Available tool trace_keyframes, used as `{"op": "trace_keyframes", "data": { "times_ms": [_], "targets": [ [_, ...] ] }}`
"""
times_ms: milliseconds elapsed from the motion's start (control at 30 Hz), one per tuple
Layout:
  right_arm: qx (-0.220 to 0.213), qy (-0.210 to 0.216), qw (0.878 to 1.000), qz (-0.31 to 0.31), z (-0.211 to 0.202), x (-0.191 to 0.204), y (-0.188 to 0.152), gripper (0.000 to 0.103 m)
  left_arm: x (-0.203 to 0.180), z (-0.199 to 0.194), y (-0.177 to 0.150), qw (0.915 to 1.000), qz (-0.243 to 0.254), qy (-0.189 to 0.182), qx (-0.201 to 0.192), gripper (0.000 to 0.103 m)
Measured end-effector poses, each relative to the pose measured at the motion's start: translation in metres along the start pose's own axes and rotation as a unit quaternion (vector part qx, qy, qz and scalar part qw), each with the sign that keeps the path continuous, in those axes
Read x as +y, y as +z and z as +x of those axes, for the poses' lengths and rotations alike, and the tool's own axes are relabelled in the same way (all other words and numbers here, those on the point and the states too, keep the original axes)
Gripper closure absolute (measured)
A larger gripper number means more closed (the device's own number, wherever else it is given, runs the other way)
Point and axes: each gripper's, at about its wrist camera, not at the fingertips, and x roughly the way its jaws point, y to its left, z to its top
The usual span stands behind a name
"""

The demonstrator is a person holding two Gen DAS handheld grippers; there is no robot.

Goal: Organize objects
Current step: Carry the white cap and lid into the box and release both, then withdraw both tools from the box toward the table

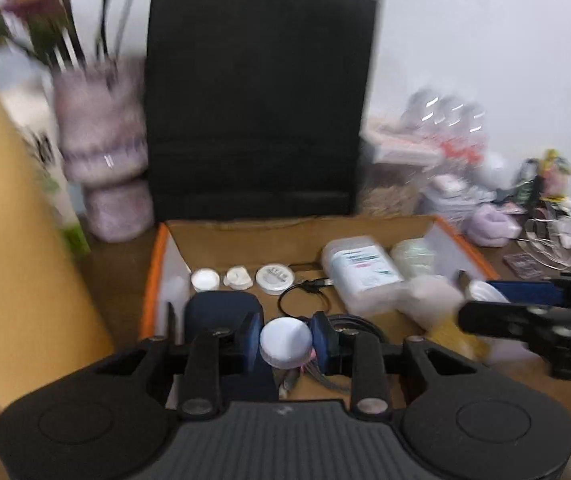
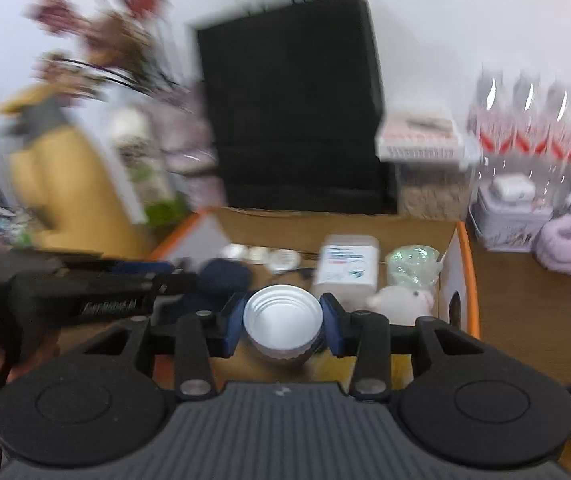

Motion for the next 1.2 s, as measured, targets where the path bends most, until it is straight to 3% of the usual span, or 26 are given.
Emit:
{"op": "trace_keyframes", "data": {
  "times_ms": [67,167,233,267,300,533,667,800,933,1067,1200],
  "targets": [
    [0.026,-0.041,0.999,0.004,0.038,-0.007,0.010,0.062,0.002,0.032,0.003,0.9994,-0.008,0.016,0.030,0.076],
    [0.059,-0.055,0.997,0.019,0.074,-0.013,0.007,0.059,0.003,0.056,-0.005,0.9985,0.002,0.015,0.054,0.076],
    [0.057,-0.059,0.996,0.016,0.080,-0.014,0.002,0.040,0.005,0.054,-0.008,0.9992,0.001,0.002,0.040,0.067],
    [0.050,-0.058,0.997,0.017,0.080,-0.015,0.001,0.036,0.006,0.053,-0.007,0.9992,0.000,-0.006,0.039,0.063],
    [0.041,-0.056,0.997,0.020,0.077,-0.018,0.001,0.032,0.007,0.051,-0.005,0.9992,0.000,-0.011,0.037,0.061],
    [0.006,-0.060,0.998,0.027,0.027,-0.028,0.009,0.030,0.008,0.012,0.011,0.9997,-0.015,0.016,0.011,0.059],
    [-0.019,-0.055,0.998,0.005,-0.022,-0.017,0.000,0.022,-0.010,-0.034,0.003,0.9994,0.025,0.019,-0.017,0.050],
    [-0.046,-0.036,0.998,-0.001,-0.075,-0.002,-0.031,0.019,-0.035,-0.089,-0.032,0.9970,0.066,0.025,-0.030,0.048],
    [-0.077,-0.006,0.997,-0.021,-0.137,0.021,-0.082,0.005,-0.050,-0.164,-0.091,0.9932,0.088,-0.023,-0.072,0.030],
    [-0.102,0.020,0.994,-0.033,-0.195,0.040,-0.152,0.000,-0.060,-0.223,-0.168,0.9927,0.070,-0.042,-0.089,0.026],
    [-0.078,0.031,0.996,0.004,-0.217,0.044,-0.221,0.000,-0.069,-0.254,-0.244,0.9962,0.039,-0.040,-0.067,0.026]
  ]
}}
